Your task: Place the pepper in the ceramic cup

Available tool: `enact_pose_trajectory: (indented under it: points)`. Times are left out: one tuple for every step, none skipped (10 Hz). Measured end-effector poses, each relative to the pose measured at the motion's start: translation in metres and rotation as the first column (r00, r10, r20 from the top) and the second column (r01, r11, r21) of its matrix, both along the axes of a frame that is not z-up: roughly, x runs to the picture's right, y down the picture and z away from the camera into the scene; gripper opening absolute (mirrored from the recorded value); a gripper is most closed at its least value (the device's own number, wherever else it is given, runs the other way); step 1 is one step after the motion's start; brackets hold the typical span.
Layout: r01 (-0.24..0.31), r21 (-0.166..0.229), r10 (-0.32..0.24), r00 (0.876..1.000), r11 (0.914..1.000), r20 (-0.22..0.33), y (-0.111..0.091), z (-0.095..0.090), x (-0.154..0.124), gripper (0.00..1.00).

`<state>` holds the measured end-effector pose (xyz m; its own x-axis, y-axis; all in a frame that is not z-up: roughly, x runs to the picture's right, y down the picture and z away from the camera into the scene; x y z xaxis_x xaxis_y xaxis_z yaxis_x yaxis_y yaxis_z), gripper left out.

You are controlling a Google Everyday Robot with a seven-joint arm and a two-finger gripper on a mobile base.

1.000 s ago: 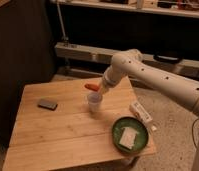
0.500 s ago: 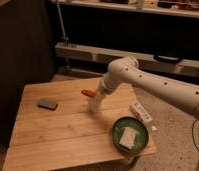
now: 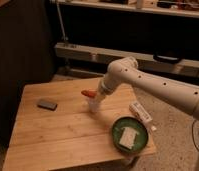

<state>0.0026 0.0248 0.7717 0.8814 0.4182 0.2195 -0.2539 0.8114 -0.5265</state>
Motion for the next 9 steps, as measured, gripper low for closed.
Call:
enact_pose_trajectory:
  points:
    - [-0.003,-0.002,0.003,1.000,1.0000,-0.001,-0.0005,0.0037,0.0013,0.26]
    - [-0.001,0.000,0.001,1.000,1.0000,-0.001,-0.0018,0.0054,0.0026,0.29]
    - [0.004,0.001,-0.004,1.000,1.0000,0.000,-0.0011,0.0038,0.0012,0.27]
    - [0.006,0.002,-0.006,1.000,1.0000,0.001,0.0000,0.0026,0.0007,0.19]
    - [0.003,0.002,-0.003,1.000,1.0000,0.001,0.0003,0.0025,0.0006,0.15]
    - [0.001,0.000,-0.001,1.000,1.0000,0.001,0.0019,0.0035,0.0003,0.15]
    - [0.000,0.002,0.000,1.000,1.0000,0.001,0.0007,0.0035,0.0001,0.20]
    - [0.003,0.001,-0.003,1.000,1.0000,0.000,0.0012,0.0043,0.0009,0.27]
    - [0.006,0.003,-0.006,1.000,1.0000,0.000,0.0015,0.0039,0.0008,0.27]
